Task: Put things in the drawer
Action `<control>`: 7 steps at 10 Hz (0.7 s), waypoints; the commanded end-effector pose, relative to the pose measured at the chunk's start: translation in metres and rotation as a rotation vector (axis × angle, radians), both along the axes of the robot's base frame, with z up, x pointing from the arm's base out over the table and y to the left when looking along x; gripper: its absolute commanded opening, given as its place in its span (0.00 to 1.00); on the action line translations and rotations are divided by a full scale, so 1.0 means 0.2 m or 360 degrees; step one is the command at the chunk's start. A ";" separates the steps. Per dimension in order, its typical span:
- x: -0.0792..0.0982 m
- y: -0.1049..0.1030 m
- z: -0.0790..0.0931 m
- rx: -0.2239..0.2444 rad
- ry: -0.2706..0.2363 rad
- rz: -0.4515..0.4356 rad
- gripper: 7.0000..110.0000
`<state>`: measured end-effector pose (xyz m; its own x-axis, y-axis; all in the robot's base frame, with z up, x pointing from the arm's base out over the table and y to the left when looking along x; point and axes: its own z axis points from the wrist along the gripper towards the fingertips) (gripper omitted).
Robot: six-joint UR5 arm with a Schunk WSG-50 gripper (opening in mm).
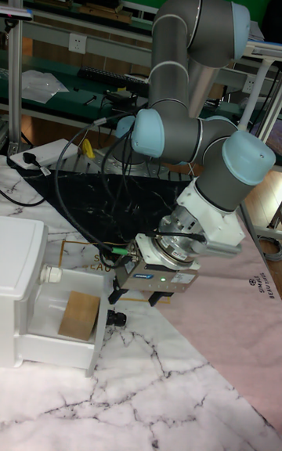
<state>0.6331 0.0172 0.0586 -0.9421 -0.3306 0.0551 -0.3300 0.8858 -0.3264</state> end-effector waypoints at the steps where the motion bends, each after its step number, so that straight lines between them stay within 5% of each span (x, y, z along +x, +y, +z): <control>1: 0.01 -0.06 0.02 -0.0035 0.0003 0.0010 0.79; 3: -0.04 -0.04 0.01 0.0037 0.0040 -0.0023 0.79; 5: -0.08 0.11 0.12 0.0077 0.0081 -0.0103 0.79; 7: -0.02 0.27 0.06 0.0205 0.0033 -0.0141 0.79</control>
<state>0.6256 0.0382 0.0715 -0.9548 -0.2898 0.0668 -0.2968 0.9149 -0.2734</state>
